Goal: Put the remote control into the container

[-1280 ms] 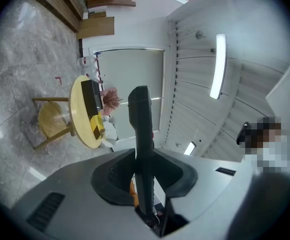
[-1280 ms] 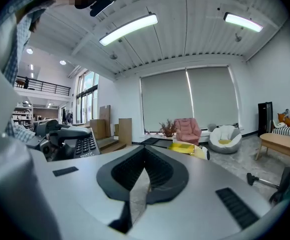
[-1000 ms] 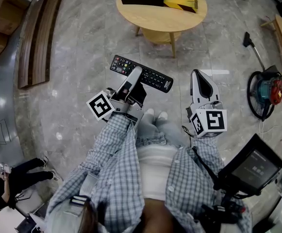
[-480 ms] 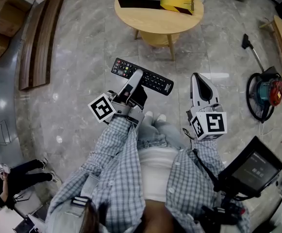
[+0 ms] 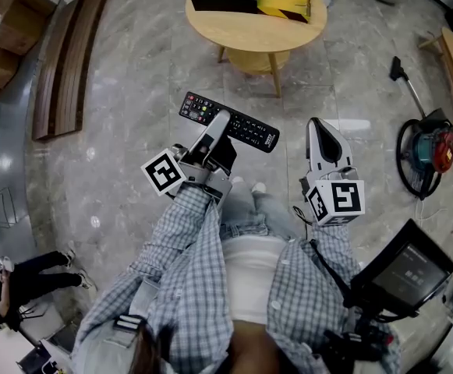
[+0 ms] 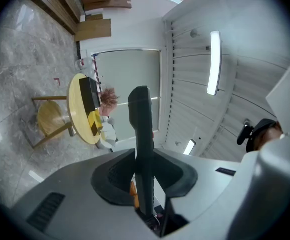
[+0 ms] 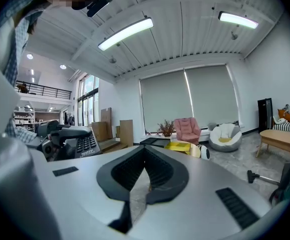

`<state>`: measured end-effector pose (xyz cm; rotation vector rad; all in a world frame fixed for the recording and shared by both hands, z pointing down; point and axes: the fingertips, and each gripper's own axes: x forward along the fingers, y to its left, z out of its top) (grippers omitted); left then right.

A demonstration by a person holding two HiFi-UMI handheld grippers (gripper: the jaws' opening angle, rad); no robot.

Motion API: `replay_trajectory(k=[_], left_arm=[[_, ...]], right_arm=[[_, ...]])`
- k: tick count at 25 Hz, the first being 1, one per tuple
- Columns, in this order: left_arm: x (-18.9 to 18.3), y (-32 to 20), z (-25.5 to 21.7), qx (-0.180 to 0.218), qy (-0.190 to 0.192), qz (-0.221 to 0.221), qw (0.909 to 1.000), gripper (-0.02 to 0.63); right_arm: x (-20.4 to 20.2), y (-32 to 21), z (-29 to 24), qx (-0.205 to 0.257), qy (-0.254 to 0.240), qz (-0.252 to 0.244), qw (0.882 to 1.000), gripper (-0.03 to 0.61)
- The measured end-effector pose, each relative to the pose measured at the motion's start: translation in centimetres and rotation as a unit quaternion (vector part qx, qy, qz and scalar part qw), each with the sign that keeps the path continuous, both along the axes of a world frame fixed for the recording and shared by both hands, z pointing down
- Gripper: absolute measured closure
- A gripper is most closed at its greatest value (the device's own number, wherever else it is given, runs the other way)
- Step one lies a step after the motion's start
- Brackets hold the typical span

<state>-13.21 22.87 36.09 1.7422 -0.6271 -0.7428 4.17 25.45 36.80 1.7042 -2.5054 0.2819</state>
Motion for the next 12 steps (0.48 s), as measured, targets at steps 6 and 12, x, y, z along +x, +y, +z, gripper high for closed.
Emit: replay_trajectory(k=[6,12], left_arm=[[0.05,-0.14,0.39,-0.002,0.001,-0.001,1.0,0.509],[0.09,-0.29,0.55,-0.006,-0.002,-0.001,1.0,0.509]], right_arm=[[0.58,0.34,0.34,-0.005,0.002,0.007,1.0,0.572],[0.87,0.41,0.53,-0.009,0.004,0.012,1.0,0.572]])
